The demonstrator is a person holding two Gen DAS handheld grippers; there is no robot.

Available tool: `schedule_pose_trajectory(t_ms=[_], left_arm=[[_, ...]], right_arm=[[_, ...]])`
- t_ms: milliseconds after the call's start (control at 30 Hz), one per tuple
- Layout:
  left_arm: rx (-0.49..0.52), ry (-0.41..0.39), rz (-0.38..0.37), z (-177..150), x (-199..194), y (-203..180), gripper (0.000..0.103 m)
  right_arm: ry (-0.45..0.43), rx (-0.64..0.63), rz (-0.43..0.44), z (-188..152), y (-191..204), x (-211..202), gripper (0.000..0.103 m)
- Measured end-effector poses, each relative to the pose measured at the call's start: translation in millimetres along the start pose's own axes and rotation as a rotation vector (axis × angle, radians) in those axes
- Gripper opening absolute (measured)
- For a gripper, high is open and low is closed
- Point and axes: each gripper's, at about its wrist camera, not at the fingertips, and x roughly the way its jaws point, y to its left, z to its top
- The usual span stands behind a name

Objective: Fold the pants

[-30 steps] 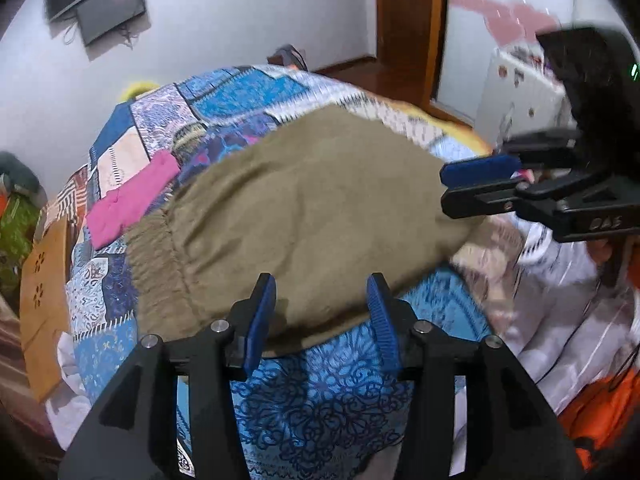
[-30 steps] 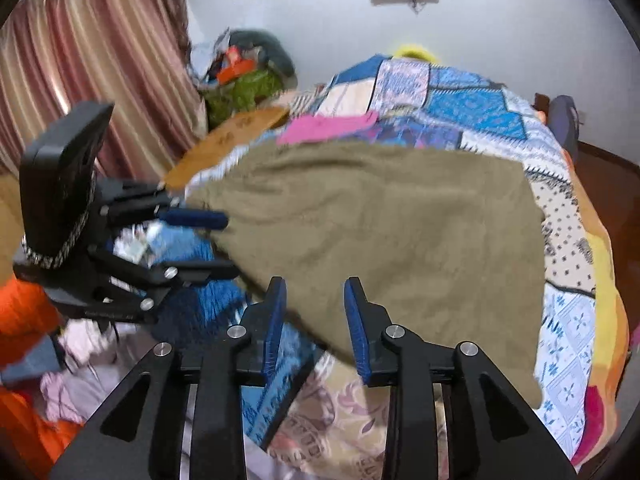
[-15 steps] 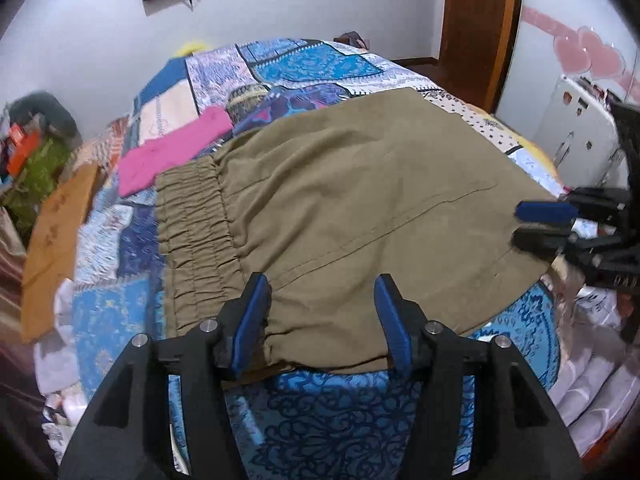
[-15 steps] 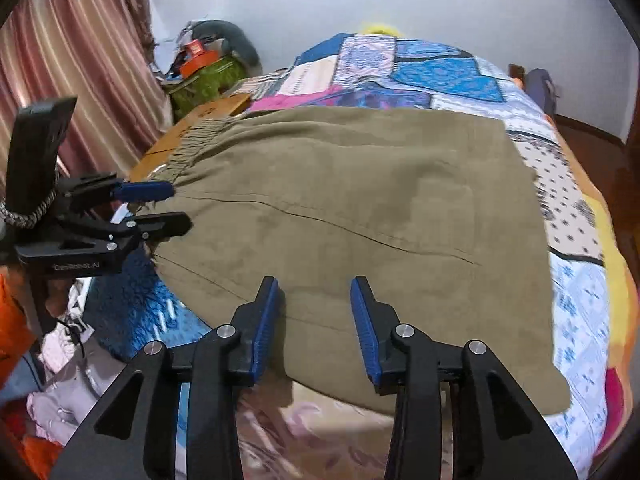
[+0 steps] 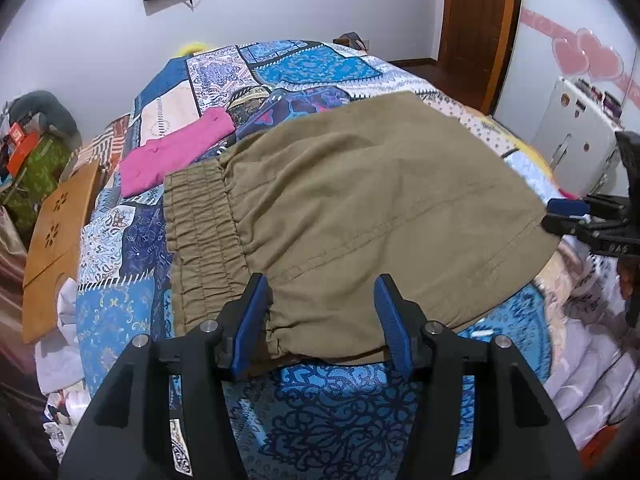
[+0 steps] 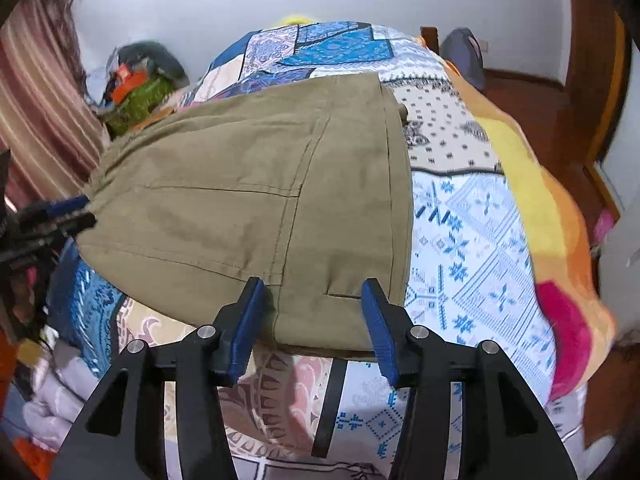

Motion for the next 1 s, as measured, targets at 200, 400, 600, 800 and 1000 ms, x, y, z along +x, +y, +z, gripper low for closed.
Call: schedule_pose_trajectory(t_ms=[200,400,600,800,1000], left_arm=[[-0.114,-0.073,0.026,32,-24,43,0.059],[-0.213,-0.057,0.086,59,-5,92,0.066],[-0.290,0.033,0.039,74,41,122,0.066],[-0.337,0.100,-0.032,79,81,132,0.066],[-0.377,0.126,-0.106,73,105,137,0.069]], right_arm=[[-0.042,-0.021,0.008,22,-2,-12,0.047],[-0.113,0.019,0.034,64,-17,-16,0.049],[-0.109,-0.003,0.015,110,-31,11,0.050],[-0.084,-0.036,0.009,154,-46,58,0.052],[-0.004,-0.015,0.010,190,-70,131,0.052]])
